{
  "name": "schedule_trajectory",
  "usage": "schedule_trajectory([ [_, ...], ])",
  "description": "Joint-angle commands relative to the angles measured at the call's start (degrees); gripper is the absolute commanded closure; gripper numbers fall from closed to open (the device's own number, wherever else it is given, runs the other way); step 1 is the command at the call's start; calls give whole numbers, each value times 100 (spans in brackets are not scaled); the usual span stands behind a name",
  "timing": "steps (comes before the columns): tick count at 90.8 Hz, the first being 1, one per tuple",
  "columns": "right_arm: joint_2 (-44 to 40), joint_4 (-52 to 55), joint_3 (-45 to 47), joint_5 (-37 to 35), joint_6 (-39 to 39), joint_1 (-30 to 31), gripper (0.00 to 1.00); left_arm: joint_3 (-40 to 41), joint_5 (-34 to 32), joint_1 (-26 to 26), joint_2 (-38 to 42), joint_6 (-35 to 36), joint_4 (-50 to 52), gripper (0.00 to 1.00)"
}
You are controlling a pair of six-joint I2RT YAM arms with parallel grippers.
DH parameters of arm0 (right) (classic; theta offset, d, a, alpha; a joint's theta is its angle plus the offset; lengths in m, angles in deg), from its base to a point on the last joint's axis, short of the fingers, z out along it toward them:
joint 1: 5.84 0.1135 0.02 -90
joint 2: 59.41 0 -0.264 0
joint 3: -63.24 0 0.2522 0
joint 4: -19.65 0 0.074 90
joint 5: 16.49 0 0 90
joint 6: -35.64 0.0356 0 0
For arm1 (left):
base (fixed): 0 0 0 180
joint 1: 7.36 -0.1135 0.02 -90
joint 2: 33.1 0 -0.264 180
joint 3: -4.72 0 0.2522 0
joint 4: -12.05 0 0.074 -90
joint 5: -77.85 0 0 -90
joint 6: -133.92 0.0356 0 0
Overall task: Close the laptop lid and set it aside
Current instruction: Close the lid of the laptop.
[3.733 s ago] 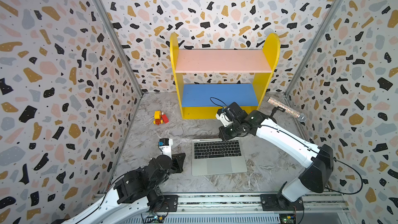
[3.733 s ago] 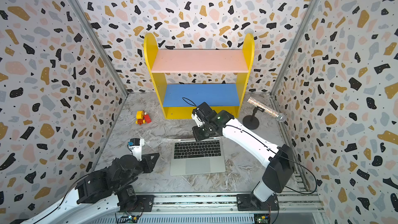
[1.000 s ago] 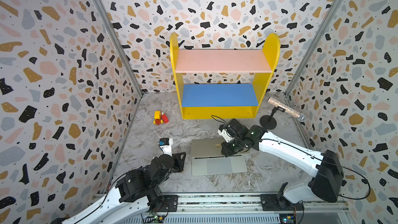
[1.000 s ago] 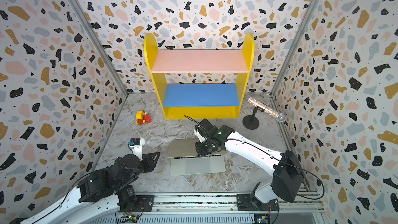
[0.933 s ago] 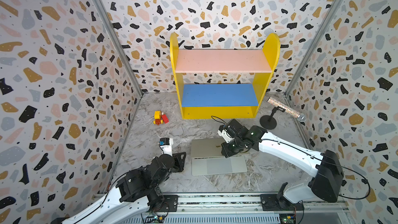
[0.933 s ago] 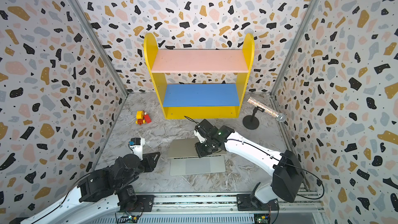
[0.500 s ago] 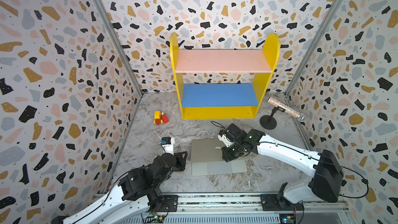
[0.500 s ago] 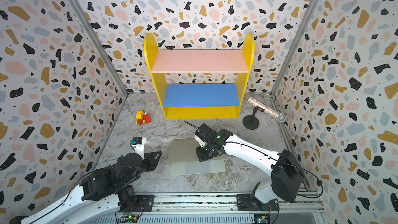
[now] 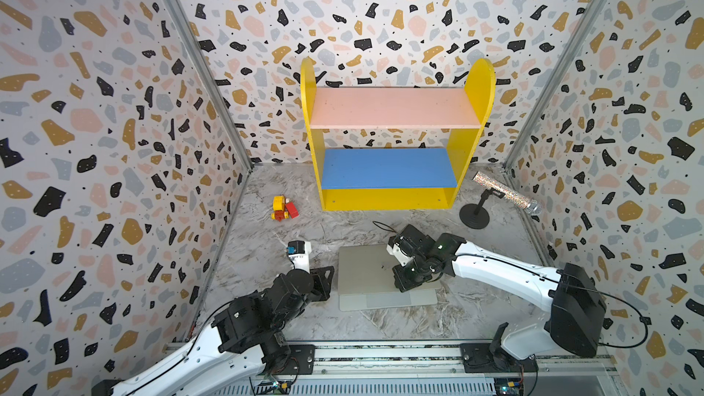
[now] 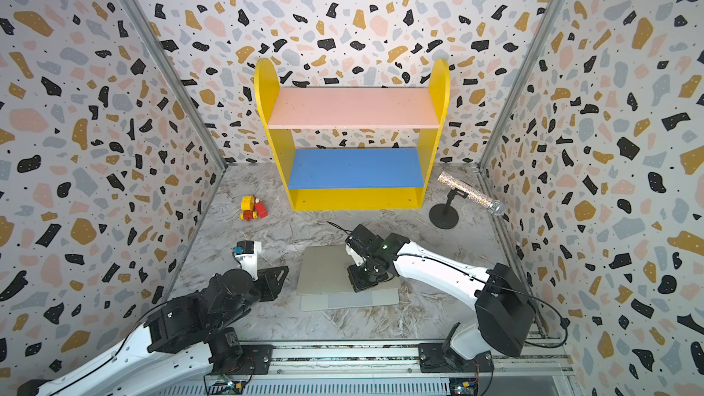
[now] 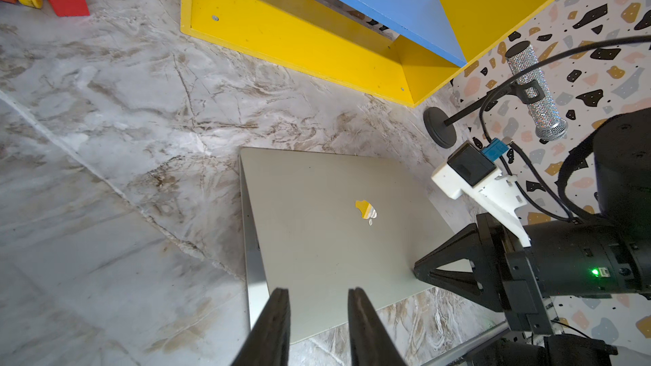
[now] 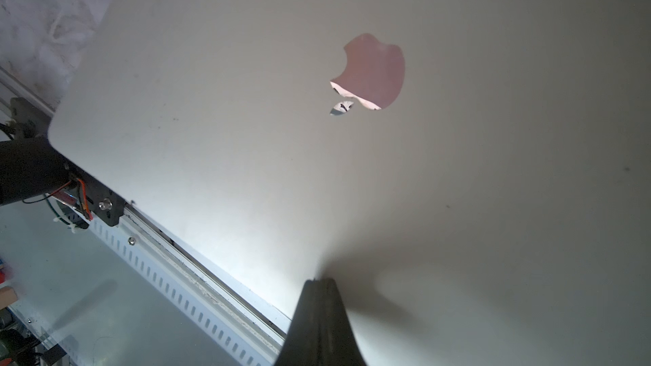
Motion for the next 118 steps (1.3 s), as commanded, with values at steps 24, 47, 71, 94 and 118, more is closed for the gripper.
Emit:
schedule_trajectory([
  [24,413,-66,192,74,66,104,95,96,-48,-34,83,21,-217,69],
  [47,661,-212,254,149,82,124,96,114,-60,-34,146,3,-183,69],
  [71,829,-316,287,188,84,122,96,121,-76,-35,155,4,-145,69],
  [94,992,-489,396,249,127,123,95,218,-90,-36,274,-66,-115,69],
  [118,958,-488,383,211,141,124,95,258,-77,-37,284,-94,-94,68],
])
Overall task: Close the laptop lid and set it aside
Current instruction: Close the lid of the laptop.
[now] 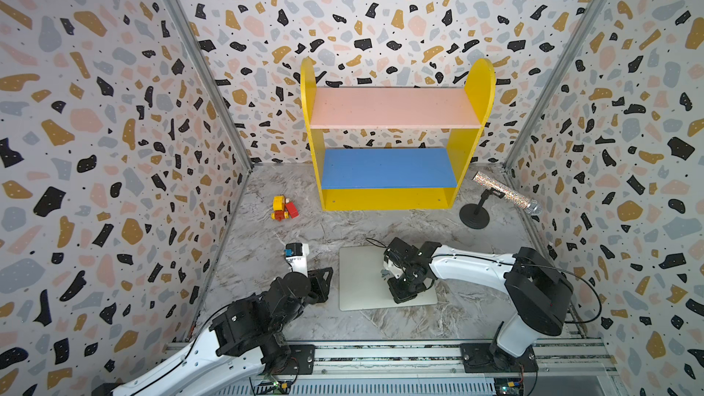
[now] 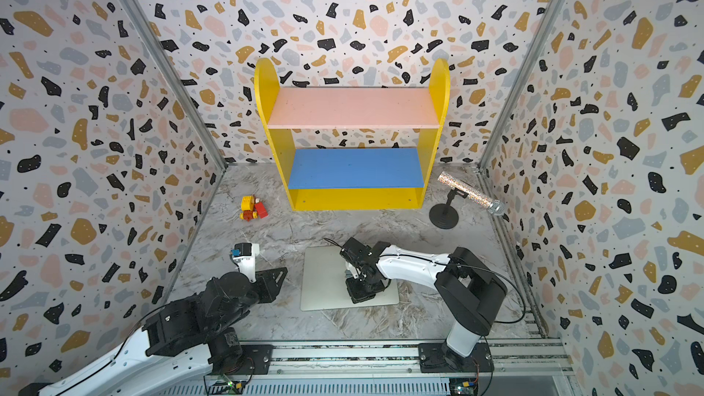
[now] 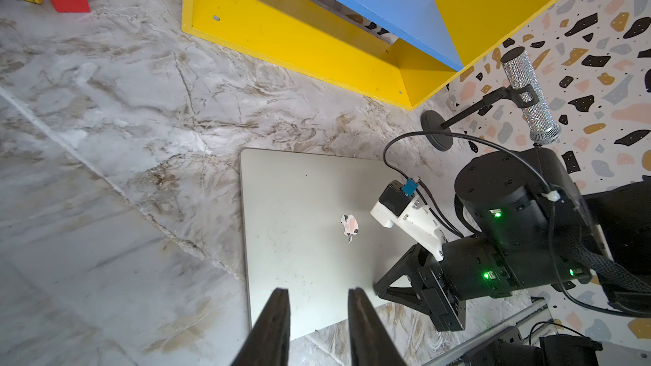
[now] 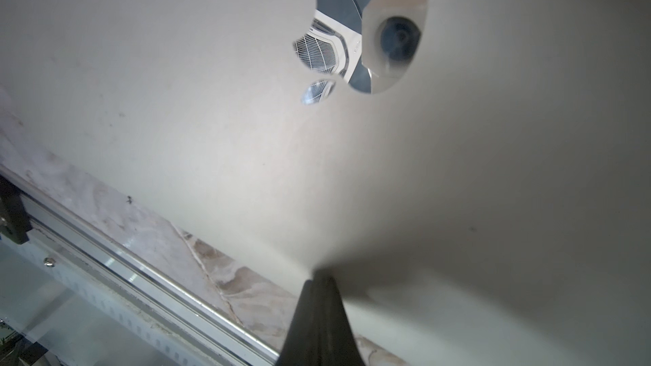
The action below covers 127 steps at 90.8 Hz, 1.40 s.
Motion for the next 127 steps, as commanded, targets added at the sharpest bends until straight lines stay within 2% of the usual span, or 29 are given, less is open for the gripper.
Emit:
schedule_trajectory([
  [1,-126,59,-27,-51,45,31,95,77,-70,-40,23,-45,-60,68],
  [22,-705,417,-205,-499,-83,29,90,163,47,-40,-99,-84,-182,67],
  [34,-1134,450,-203,-731,-120,32,82,272,180,-41,-282,-207,-326,60],
  [44,-1380,446,-156,-893,-92,24,67,387,352,-41,-511,-308,-511,51],
  [46,-1470,447,-123,-970,-77,19,60,407,386,-42,-557,-328,-551,49],
  [56,-1709,446,3,-1157,-34,-43,43,475,521,-47,-768,-382,-690,39],
  [67,-2004,401,229,-1110,64,-279,25,591,676,-87,-955,-442,-836,26],
  [78,-2288,175,579,-705,208,-719,19,741,899,-165,-1070,-466,-1036,14],
  [86,-2511,8,836,-627,346,-979,12,877,1128,-285,-1126,-490,-1211,0],
  [99,-2942,-478,1389,-247,631,-1502,1,1112,1642,-638,-1237,-543,-1436,0],
  [127,-3334,-1588,2476,821,1047,-2557,1,1666,2674,-1451,-1636,-695,-2103,0],
])
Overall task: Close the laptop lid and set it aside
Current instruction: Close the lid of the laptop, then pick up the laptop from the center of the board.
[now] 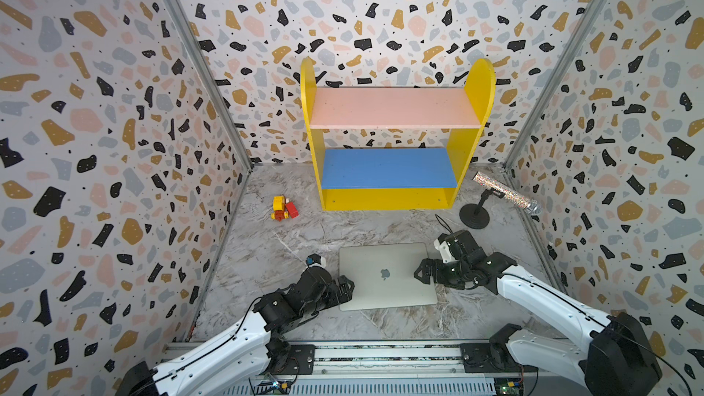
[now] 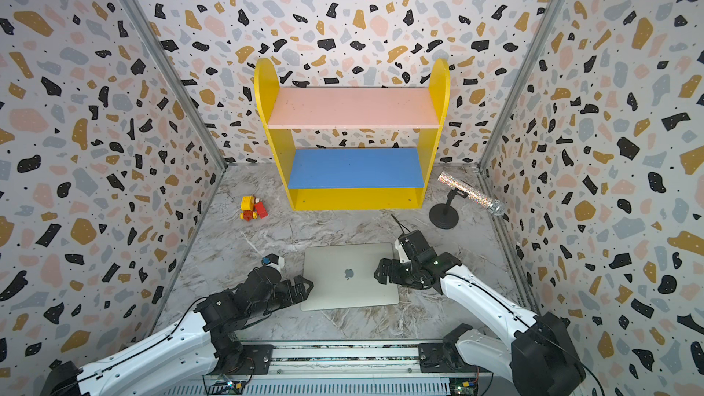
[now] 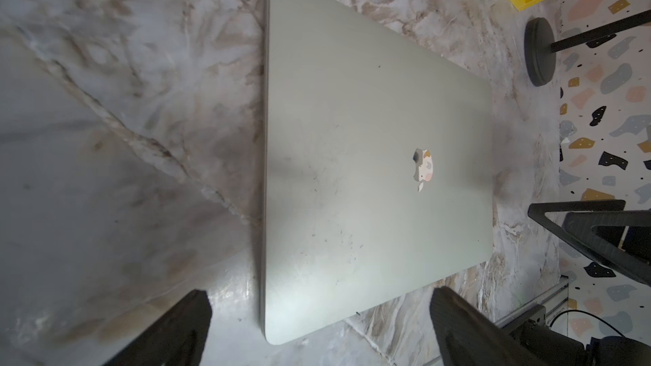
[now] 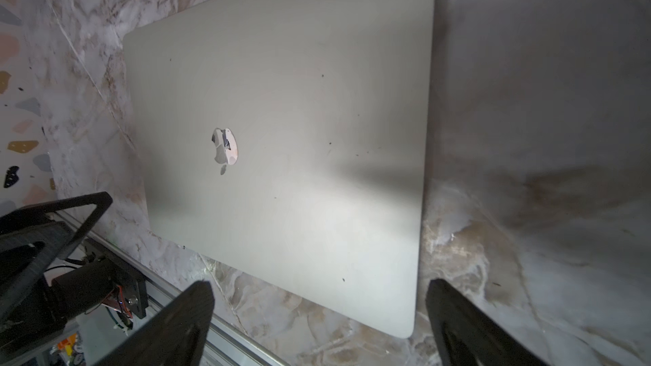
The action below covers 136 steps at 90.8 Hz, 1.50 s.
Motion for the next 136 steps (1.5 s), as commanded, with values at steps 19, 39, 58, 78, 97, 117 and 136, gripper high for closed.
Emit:
schedule_trajectory([
  [19,-61,-1645,981,1156,564,-761,2,335,1030,-591,-351,0,-794,0],
  [39,260,-2573,1395,1718,649,-1025,5,629,1351,-795,-500,-28,-1309,3],
  [58,679,-3069,1587,2008,624,-1121,7,778,1521,-882,-755,-62,-1687,5],
  [78,1163,-3637,1715,2277,774,-1171,9,897,1776,-939,-1252,-90,-2294,13],
  [97,1445,-4051,1726,2604,1012,-1196,14,965,2075,-1008,-1676,-90,-2918,28],
  [117,1386,-4289,1751,2774,1278,-1215,19,1007,2067,-1080,-1526,-94,-2894,35],
  [136,1294,-4324,1670,2947,1465,-1224,33,1065,1932,-1132,-1183,-98,-2746,37],
])
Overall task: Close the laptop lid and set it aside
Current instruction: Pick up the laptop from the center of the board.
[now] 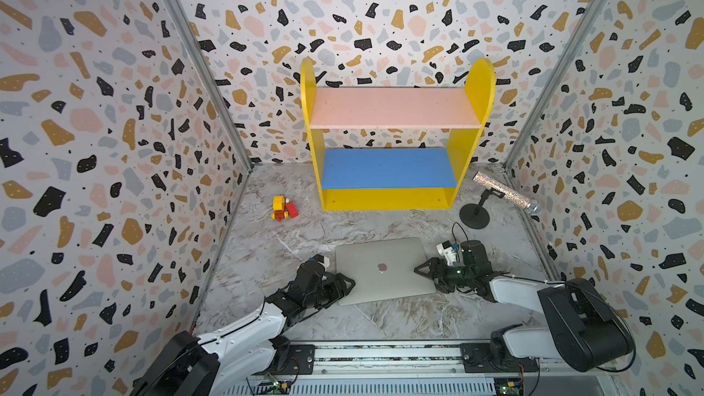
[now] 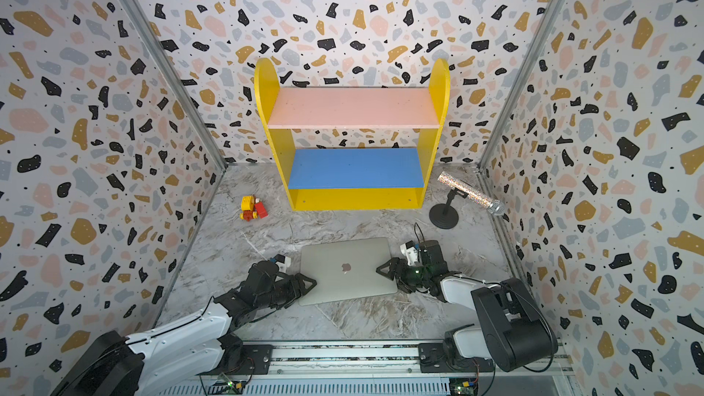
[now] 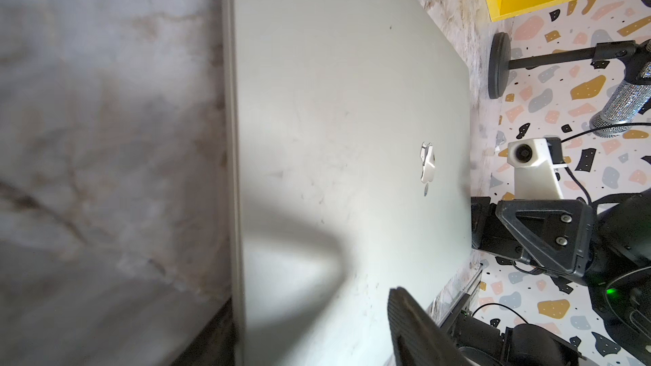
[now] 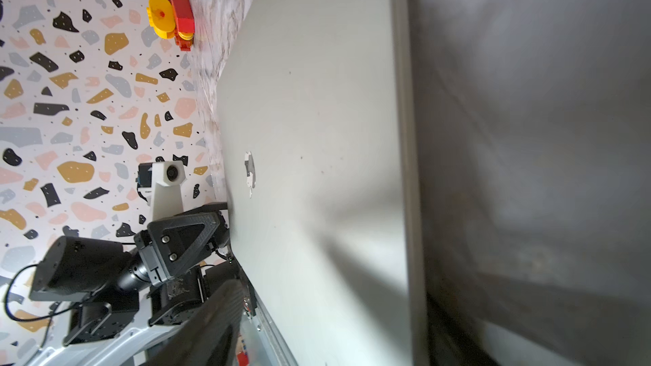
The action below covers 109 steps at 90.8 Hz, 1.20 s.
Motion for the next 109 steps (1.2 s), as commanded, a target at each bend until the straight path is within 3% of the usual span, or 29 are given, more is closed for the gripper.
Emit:
schedule_trajectory([
  [1,-102,-8,-50,376,248,44,34,110,112,-38,167,-7,107,37],
  [19,-48,-280,-56,593,468,44,54,121,100,-55,365,-11,133,40],
  [36,36,-451,-100,801,676,44,64,121,123,-73,454,-16,105,46],
  [52,37,-573,-118,914,868,44,66,113,118,-89,623,-59,131,58],
  [76,-259,-353,-224,974,1004,44,68,31,122,-99,973,-137,353,66],
  [109,-1298,621,-521,715,987,44,70,-232,271,-108,1352,-237,537,76],
])
